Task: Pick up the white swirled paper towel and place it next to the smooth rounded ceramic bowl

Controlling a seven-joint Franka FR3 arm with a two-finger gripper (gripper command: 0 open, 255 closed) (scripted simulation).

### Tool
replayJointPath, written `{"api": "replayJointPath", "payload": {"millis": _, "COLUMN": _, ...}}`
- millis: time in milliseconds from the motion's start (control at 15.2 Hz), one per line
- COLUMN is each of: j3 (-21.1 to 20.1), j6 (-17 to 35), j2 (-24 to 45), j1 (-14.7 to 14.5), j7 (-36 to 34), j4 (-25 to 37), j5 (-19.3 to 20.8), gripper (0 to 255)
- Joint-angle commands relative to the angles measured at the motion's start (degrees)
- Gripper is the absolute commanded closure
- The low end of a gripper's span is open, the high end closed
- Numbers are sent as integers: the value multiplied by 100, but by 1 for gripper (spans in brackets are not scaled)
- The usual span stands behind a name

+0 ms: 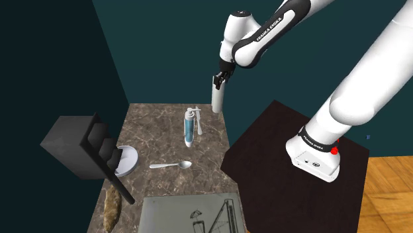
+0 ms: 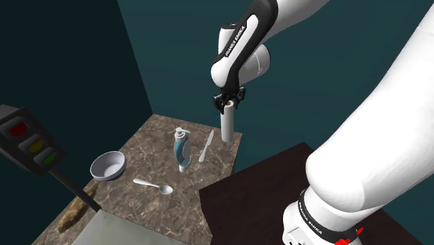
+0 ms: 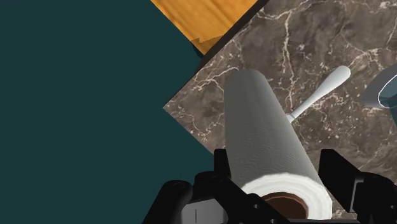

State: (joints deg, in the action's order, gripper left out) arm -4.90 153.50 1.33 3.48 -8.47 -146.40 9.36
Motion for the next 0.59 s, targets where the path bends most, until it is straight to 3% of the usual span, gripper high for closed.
{"api": "replayJointPath", "payload": {"millis": 0, "j3": -17, "j6": -179, "j2": -156, "j1": -11, "j7": 55, "j4": 22, "j5": -80, "gripper": 255}}
{"api": "replayJointPath", "payload": {"millis": 528, "j3": -22, "j6": -855, "j2": -708, "j1": -45, "j7": 256, "j4": 156, "j5": -309, "gripper": 255}}
